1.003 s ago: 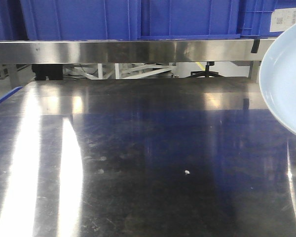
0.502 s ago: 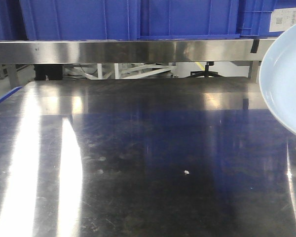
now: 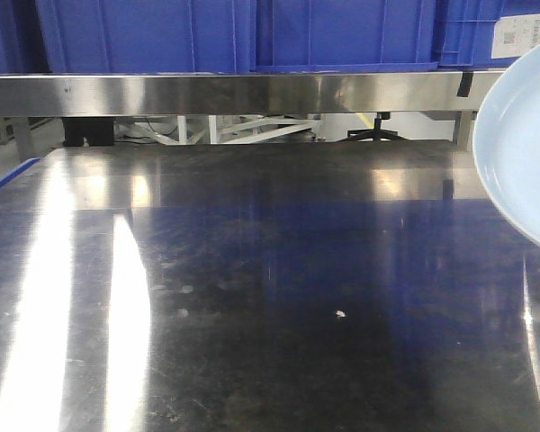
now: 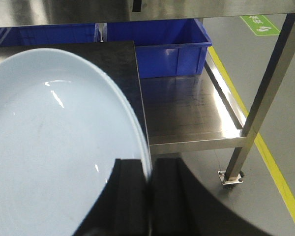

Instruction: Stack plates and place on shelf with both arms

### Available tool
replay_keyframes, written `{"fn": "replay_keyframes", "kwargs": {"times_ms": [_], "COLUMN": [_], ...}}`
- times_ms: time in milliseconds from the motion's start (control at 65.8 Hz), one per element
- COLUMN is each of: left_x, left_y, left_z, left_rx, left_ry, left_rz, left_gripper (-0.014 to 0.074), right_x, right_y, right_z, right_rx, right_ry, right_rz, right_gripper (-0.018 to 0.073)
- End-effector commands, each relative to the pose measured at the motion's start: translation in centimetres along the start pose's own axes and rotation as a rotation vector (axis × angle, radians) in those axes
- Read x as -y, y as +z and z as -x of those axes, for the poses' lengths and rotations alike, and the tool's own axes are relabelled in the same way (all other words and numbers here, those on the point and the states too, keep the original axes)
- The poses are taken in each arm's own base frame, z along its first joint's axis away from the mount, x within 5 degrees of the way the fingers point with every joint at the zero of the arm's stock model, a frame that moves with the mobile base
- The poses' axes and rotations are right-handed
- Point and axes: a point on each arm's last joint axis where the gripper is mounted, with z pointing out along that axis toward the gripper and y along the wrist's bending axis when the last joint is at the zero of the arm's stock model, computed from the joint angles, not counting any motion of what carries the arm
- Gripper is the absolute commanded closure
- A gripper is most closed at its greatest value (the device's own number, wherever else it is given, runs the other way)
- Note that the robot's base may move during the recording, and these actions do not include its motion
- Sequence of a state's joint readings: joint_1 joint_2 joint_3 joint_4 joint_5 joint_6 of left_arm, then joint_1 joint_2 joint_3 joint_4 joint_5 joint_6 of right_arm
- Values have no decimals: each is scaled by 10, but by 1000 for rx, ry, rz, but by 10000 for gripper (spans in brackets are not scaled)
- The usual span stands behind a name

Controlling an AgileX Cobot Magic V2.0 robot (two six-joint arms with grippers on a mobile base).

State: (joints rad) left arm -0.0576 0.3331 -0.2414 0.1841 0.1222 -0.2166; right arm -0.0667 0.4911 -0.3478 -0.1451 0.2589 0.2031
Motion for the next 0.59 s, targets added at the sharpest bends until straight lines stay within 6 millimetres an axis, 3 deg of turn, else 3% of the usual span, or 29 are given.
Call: {"fn": "replay_keyframes", "kwargs": {"times_ms": [0,578], "left_x": [3,3], "left_y": [-1,-1], "left_z": [18,18], "left_rx": [116,116], "left_ry": [1,1], "left_rz": [-28,-28], "left_gripper": [513,513], "right_x": [-2,-2], "right_y": [-4,-4], "right_z": [19,19], "right_rx": [131,131], "right_ry": [-4,-4], "right_rz": [16,16], "right_gripper": [503,503]}}
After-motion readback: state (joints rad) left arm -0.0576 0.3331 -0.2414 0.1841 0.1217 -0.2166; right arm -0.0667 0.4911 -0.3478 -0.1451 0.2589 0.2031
